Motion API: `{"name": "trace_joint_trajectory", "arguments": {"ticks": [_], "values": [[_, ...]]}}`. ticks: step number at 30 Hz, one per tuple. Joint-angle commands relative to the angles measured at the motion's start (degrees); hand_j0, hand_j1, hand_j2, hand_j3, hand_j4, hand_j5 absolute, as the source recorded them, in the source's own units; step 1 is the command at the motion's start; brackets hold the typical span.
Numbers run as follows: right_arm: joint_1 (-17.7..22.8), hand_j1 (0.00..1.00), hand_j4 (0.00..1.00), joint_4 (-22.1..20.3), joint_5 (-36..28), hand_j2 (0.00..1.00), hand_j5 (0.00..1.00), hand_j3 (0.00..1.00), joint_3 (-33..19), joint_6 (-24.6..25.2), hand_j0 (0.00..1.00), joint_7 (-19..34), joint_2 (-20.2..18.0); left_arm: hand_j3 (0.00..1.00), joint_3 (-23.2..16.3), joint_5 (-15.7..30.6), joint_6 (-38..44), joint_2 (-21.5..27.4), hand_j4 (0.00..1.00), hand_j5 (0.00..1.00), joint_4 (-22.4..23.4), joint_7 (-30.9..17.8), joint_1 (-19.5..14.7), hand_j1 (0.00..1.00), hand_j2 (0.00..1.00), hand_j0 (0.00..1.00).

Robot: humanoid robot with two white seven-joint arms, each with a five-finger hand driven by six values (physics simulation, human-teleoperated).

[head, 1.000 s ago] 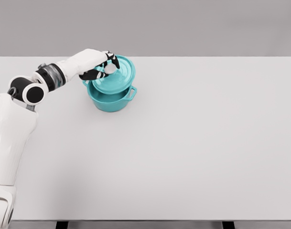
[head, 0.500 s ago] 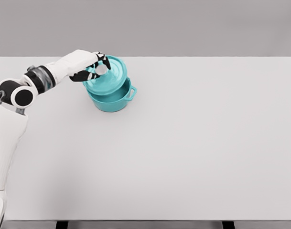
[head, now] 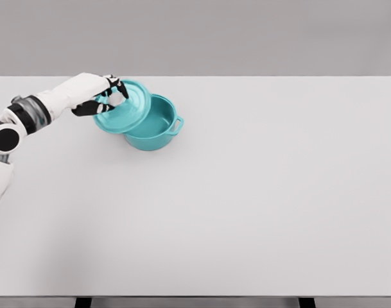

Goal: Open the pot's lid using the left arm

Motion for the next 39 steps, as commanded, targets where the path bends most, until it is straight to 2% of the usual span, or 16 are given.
{"name": "trace_joint_trajectory", "arguments": {"ticks": [1,6,34,39], "values": [[0.00,1.00,1.00,0.01,-0.03,1.00,1.00,1.00,0.00,0.00,1.00,0.00,0.00,0.42,0.65,0.52,0.12,0.78,0.42,0.42,0.04,0.03,0.00,0.42,0.42,0.42],[0.00,1.00,1.00,0.01,-0.03,1.00,1.00,1.00,0.00,0.00,1.00,0.00,0.00,0.42,2.23,0.43,0.12,1.04,0.42,0.42,0.57,0.03,0.09,0.42,0.42,0.42],[0.00,1.00,1.00,0.01,-0.03,1.00,1.00,1.00,0.00,0.00,1.00,0.00,0.00,0.43,11.81,0.52,0.12,3.24,0.43,0.43,2.23,0.03,6.33,0.43,0.43,0.43],[0.00,1.00,1.00,0.01,-0.03,1.00,1.00,1.00,0.00,0.00,1.00,0.00,0.00,0.44,12.08,0.52,0.03,3.32,0.44,0.44,2.85,0.03,6.42,0.44,0.44,0.44]]}}
